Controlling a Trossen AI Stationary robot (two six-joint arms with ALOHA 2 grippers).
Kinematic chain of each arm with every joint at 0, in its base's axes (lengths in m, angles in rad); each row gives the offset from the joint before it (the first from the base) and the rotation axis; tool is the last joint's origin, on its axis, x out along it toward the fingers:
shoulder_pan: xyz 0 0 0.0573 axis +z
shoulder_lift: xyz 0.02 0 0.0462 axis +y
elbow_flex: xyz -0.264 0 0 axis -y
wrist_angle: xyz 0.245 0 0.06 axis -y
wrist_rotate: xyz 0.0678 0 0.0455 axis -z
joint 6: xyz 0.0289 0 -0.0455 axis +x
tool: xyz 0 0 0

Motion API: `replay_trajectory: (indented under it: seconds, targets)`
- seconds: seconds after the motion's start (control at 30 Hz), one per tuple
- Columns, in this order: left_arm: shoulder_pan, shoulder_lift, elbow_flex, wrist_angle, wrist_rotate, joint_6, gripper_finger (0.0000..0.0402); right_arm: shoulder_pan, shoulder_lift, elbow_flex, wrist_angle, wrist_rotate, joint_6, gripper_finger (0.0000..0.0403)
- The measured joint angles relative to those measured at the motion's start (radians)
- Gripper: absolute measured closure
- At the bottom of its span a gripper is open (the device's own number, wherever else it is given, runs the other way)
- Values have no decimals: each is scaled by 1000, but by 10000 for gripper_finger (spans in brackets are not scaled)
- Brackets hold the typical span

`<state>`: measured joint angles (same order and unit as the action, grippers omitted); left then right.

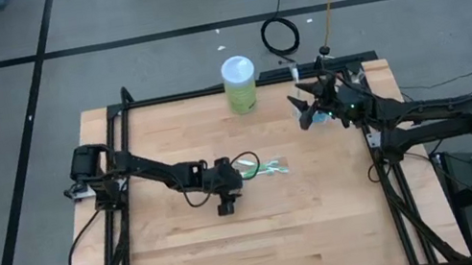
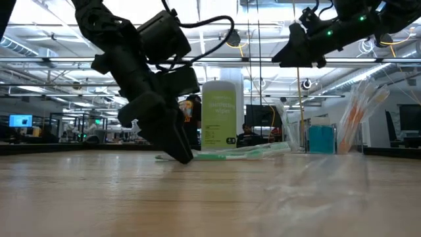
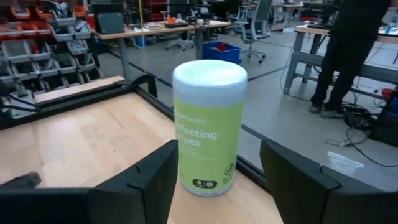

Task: Pick & Place toothbrushing station
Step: Put the green toothbrush into the transparent organizer

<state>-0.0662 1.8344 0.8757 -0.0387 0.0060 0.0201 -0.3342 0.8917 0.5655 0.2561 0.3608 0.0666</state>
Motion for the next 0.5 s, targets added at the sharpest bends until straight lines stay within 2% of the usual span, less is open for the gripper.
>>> replay_trajectory:
  seconds: [0.2,0.33,0.5]
  targets:
    - [-1,12,-1,-1,-1,-25,193,18,0,0,10,-1,0,187]
    - [-1,-33,-5,-15,-9,9,193,22,0,0,10,0,-1,188]
    - [2,-99,-6,-42,-130,30,193,22,0,0,10,1,-5,188]
